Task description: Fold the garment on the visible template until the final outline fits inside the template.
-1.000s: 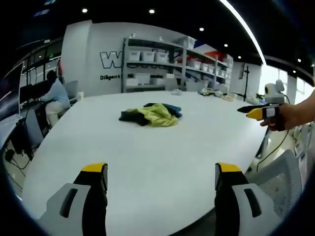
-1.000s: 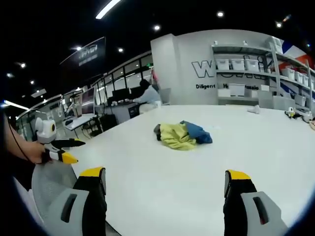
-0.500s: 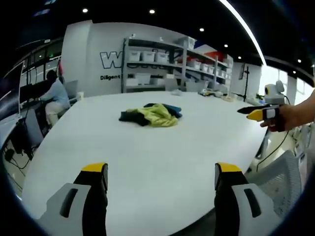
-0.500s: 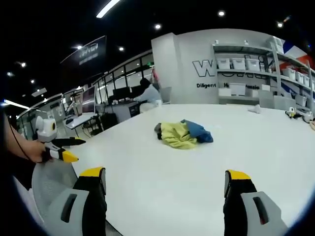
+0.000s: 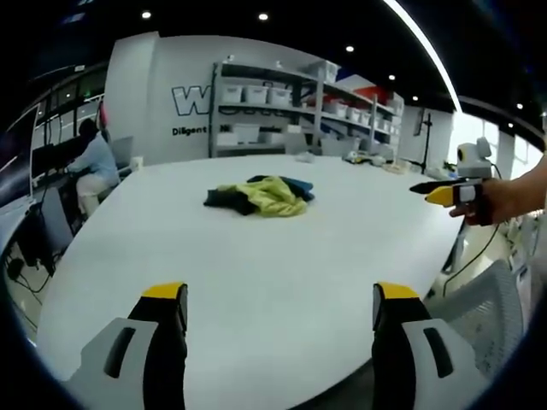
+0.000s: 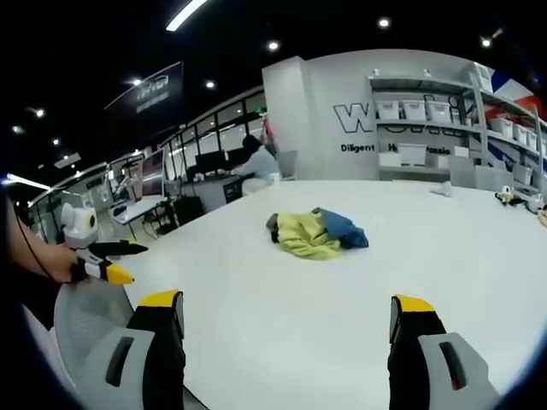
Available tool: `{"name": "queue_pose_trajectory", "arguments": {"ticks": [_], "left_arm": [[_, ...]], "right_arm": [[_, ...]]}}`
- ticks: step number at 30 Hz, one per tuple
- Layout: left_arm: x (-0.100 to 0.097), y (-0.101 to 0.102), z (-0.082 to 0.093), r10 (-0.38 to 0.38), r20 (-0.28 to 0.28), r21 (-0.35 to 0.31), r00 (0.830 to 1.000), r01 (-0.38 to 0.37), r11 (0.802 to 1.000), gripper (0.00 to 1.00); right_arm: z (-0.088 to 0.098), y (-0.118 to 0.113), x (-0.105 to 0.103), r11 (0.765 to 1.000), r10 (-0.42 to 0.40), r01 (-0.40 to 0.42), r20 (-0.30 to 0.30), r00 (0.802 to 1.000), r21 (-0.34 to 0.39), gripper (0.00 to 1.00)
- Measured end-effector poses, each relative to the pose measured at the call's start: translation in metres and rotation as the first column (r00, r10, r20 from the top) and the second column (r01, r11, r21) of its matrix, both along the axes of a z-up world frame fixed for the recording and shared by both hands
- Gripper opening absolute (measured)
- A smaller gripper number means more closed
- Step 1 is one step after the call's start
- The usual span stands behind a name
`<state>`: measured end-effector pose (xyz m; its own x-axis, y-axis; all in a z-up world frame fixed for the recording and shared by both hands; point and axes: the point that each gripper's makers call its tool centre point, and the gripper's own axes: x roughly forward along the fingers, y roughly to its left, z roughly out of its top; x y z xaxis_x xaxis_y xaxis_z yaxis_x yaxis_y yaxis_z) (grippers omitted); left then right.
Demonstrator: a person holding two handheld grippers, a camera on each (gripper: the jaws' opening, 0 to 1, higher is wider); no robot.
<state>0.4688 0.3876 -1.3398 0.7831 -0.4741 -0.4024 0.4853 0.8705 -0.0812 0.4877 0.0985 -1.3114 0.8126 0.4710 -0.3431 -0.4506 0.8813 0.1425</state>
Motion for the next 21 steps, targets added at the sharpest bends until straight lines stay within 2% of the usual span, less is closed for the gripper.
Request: {"name": "queue_pose_trajectory", "arguments": {"ticks": [10, 21], "left_arm": [[0.005, 0.003, 0.001, 0.024, -0.019, -0.035, 1.0, -0.025, 0.999, 0.92], [0.021, -0.007, -0.004, 0.006, -0.035, -0.053, 0.999, -0.008, 0.999, 0.92]], "right_arm": [[-0.003, 0.002, 0.003, 1.0, 0.006, -0.006, -0.015, 1.0, -0.004, 0.99], [-0.009, -0.001, 0.011, 1.0, -0.006, 0.006, -0.031, 0.999, -0.01, 0.99]]}}
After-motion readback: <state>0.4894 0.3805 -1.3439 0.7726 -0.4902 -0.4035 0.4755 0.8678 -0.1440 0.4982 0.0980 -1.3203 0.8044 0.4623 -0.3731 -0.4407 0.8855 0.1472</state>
